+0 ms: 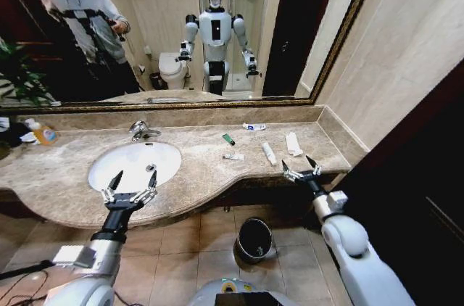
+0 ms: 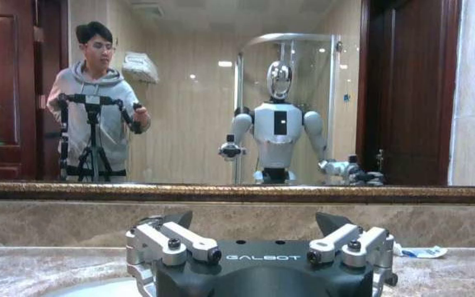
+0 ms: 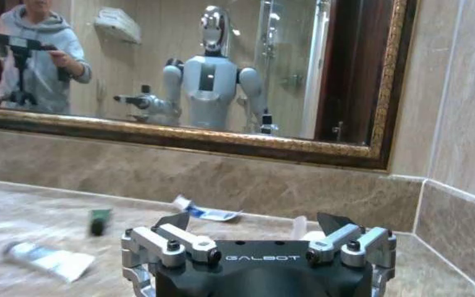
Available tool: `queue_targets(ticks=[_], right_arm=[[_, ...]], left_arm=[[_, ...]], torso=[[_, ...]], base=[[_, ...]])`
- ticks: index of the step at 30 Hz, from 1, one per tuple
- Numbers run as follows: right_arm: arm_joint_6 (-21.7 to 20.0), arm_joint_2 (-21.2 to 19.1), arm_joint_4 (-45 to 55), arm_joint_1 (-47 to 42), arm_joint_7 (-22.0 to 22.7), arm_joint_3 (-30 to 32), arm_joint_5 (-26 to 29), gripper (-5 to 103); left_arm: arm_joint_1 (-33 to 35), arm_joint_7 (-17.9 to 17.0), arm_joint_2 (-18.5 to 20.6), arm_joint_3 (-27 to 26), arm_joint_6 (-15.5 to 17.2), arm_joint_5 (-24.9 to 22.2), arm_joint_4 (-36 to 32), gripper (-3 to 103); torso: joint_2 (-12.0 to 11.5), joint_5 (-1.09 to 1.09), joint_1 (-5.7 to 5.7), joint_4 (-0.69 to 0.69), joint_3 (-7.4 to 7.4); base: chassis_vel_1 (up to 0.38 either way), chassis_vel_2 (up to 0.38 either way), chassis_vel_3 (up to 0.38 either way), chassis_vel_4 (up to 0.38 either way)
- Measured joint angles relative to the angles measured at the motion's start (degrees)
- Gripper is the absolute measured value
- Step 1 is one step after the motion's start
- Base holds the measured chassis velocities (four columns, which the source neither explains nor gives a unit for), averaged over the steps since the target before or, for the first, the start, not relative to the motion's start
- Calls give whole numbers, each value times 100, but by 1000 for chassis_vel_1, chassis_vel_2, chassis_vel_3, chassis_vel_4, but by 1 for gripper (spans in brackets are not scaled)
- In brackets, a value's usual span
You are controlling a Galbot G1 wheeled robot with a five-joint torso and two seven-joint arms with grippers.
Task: Pick up the trash from the sink and place it in the trash bin.
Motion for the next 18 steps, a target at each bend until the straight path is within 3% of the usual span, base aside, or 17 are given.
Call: queue_targets(ticks=[9,18], right_arm=[[-91,-152,-1229,1118,-59,-340,83,100],[48,64,-2438,1986,-85,-698,-203,100]], left_arm=[[0,0,0,0,0,0,0,100],[1,0,0,0,0,0,0,100]], torso=[[0,1,0,0,0],[0,-2,0,-1,0]], base=[[0,0,0,0],[0,0,0,0]])
